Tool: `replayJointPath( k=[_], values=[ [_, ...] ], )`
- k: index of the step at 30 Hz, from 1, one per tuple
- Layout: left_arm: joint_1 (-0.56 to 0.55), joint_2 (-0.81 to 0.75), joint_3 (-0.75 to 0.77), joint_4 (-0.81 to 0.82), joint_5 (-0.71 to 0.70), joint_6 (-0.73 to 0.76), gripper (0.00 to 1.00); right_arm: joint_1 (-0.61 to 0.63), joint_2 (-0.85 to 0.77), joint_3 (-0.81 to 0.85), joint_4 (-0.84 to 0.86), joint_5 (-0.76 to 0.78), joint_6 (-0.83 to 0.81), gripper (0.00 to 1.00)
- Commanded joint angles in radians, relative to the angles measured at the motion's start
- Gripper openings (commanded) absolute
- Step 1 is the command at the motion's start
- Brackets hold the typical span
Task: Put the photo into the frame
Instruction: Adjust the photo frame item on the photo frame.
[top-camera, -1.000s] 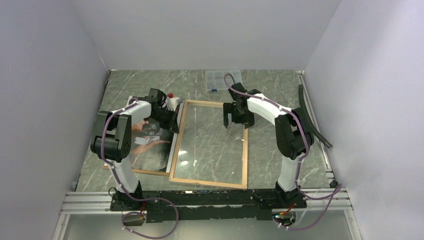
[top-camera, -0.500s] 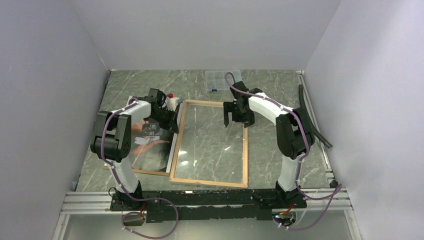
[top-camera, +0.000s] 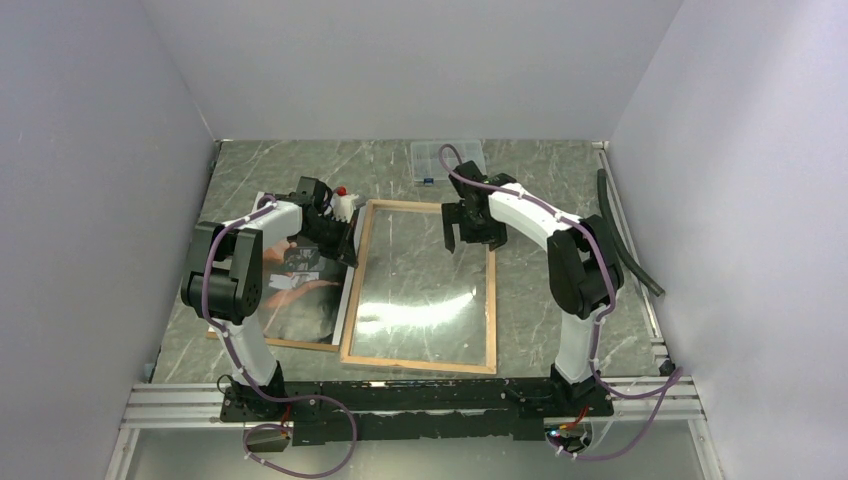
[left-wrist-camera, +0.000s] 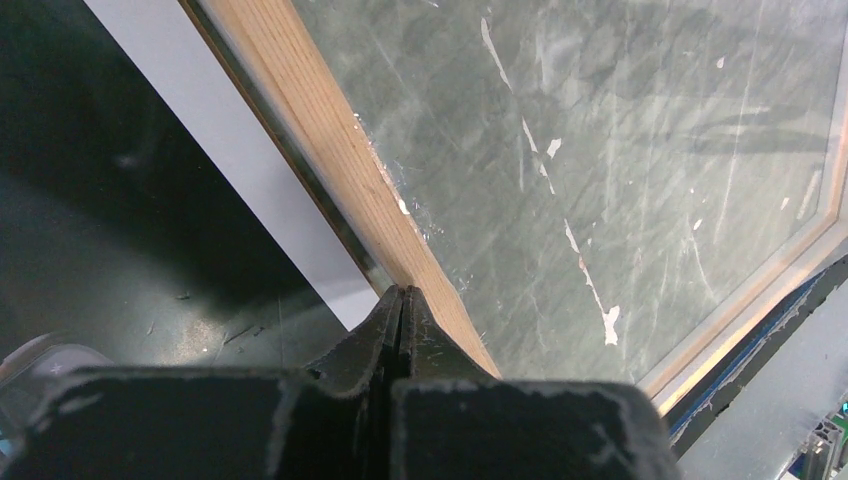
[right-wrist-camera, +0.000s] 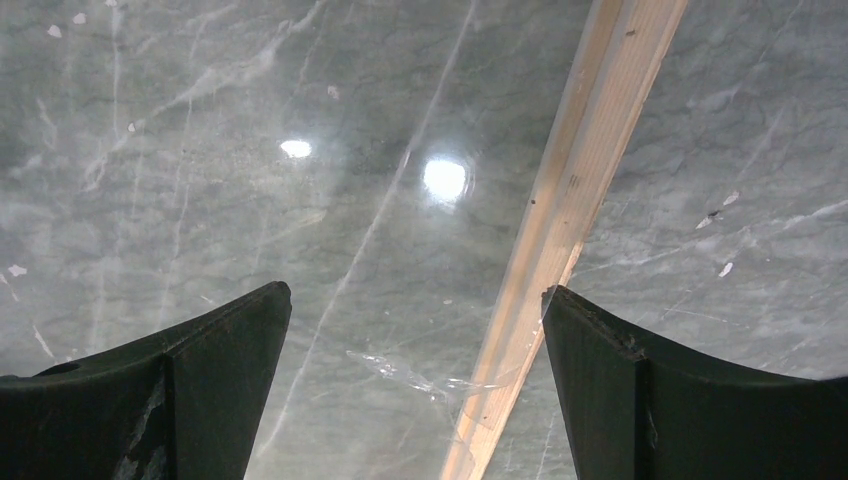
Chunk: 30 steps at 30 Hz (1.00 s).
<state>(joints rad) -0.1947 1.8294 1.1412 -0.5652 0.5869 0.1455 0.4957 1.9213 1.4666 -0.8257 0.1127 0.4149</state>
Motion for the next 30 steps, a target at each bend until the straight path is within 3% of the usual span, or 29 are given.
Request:
replayJointPath(
  k=[1,10,19,23,30],
  values=[
    [-0.013,0.007,-0.02,-0.059,-0.015,0.033,0.03,-0.013,-0.024,-0.004,0.082,-0.058,-0.016,1.0],
    [-0.009,0.011,-0.02,-0.06,-0.017,0.036,0.03,-0.018,-0.12,-0.083,0.198,-0.275,0.042,1.0],
    [-0.008,0.017,-0.021,-0.062,-0.019,0.042,0.03,-0.094,-0.292,-0.165,0.338,-0.608,0.135,0.94],
    [-0.008,0.015,-0.021,-0.061,-0.02,0.038,0.03,-0.111,-0.311,-0.184,0.37,-0.711,0.16,0.88],
    [-0.008,0.012,-0.023,-0.063,-0.023,0.039,0.03,-0.138,-0.346,-0.225,0.422,-0.781,0.205,0.7]
  ],
)
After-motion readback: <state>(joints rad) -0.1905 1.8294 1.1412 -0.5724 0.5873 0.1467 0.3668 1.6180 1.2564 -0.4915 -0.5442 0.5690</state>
